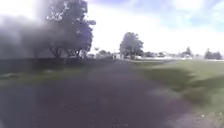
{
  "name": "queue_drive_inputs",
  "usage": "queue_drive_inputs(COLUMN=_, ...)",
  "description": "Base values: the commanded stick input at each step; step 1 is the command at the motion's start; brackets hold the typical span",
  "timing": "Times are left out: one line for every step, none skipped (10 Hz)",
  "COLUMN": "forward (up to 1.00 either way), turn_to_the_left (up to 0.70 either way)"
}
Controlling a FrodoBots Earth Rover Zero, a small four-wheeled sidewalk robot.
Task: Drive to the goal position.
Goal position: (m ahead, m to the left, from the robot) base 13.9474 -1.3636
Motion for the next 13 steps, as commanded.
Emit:
queue_drive_inputs(forward=0.70, turn_to_the_left=0.00)
queue_drive_inputs(forward=0.70, turn_to_the_left=0.00)
queue_drive_inputs(forward=0.70, turn_to_the_left=0.00)
queue_drive_inputs(forward=0.70, turn_to_the_left=0.00)
queue_drive_inputs(forward=0.70, turn_to_the_left=0.00)
queue_drive_inputs(forward=0.70, turn_to_the_left=0.00)
queue_drive_inputs(forward=0.70, turn_to_the_left=-0.01)
queue_drive_inputs(forward=0.70, turn_to_the_left=-0.03)
queue_drive_inputs(forward=0.70, turn_to_the_left=-0.23)
queue_drive_inputs(forward=0.70, turn_to_the_left=-0.23)
queue_drive_inputs(forward=0.70, turn_to_the_left=-0.20)
queue_drive_inputs(forward=0.70, turn_to_the_left=-0.20)
queue_drive_inputs(forward=0.70, turn_to_the_left=-0.20)
